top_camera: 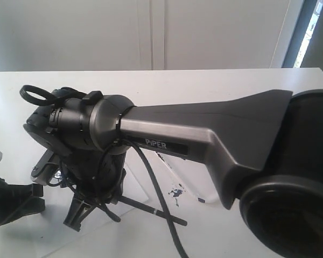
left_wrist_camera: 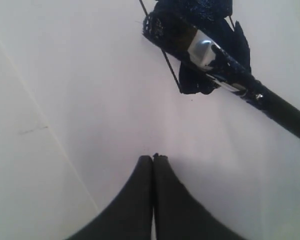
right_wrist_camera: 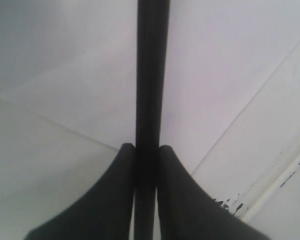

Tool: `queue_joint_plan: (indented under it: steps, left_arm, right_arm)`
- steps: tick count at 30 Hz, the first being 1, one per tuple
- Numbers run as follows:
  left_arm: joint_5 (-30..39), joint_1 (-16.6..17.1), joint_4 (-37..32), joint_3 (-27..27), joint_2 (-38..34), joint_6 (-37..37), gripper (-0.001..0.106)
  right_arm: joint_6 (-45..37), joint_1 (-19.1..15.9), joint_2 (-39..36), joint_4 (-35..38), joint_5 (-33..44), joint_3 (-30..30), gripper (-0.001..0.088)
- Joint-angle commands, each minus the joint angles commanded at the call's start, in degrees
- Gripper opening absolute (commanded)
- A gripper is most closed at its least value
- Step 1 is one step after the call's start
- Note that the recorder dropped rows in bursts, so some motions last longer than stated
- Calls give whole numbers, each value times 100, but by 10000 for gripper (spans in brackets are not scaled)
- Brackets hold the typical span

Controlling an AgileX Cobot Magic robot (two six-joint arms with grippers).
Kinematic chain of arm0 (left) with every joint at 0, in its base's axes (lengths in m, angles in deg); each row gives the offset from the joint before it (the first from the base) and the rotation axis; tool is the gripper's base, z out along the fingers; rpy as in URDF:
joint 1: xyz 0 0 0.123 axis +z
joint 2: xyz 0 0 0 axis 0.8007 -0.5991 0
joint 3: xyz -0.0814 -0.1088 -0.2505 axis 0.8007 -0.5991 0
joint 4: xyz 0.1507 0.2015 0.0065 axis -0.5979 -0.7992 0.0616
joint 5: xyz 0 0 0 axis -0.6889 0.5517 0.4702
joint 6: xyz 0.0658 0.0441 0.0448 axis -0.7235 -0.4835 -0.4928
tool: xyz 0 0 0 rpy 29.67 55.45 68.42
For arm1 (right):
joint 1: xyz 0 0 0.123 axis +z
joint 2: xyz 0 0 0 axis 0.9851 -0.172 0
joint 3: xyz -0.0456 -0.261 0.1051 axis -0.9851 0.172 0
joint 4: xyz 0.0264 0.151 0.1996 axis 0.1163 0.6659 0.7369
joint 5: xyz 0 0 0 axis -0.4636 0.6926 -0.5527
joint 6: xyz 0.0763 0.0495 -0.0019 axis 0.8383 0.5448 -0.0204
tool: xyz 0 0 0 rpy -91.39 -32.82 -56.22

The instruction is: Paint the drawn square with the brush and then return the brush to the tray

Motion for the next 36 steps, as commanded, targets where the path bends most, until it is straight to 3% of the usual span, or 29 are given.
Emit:
queue_joint_plan:
  steps: [7, 15, 36]
  left_arm:
    - [-12, 0, -39, 0, 0, 77, 0]
    - [-145, 0, -53, 0, 0, 77, 0]
    - [-125, 0, -53, 0, 0, 92, 0]
  right_arm:
    - [0, -60, -11, -264, 0, 0, 0]
    - [-14, -171, -18, -75, 0, 18, 0]
    - [-105, -171, 169, 81, 0, 726, 0]
